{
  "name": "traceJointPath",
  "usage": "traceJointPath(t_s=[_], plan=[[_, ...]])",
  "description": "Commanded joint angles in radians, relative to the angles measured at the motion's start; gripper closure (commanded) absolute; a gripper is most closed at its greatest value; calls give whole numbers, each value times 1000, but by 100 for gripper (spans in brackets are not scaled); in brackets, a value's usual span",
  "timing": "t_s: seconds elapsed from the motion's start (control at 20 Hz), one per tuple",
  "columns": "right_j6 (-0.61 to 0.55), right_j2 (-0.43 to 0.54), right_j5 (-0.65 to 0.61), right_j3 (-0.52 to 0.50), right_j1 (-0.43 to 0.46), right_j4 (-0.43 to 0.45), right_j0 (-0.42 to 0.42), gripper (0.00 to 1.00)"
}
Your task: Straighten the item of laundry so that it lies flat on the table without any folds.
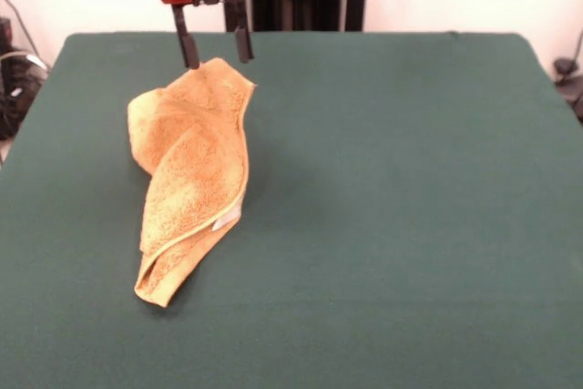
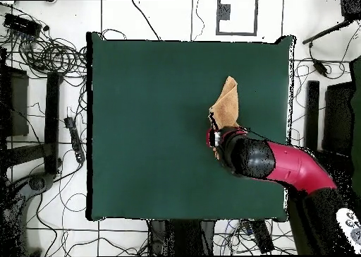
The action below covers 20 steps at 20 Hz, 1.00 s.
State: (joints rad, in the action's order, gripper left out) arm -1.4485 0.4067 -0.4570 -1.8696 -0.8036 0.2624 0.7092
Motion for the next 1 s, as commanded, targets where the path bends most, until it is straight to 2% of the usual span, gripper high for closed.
traceJointPath(t_s=[0.05,0.4,1.0], plan=[[-146,-19,9,-51,16,-1,-64,0],[-127,-16,7,-20,48,-1,-58,0],[-142,-29,43,-29,64,3,-70,0]])
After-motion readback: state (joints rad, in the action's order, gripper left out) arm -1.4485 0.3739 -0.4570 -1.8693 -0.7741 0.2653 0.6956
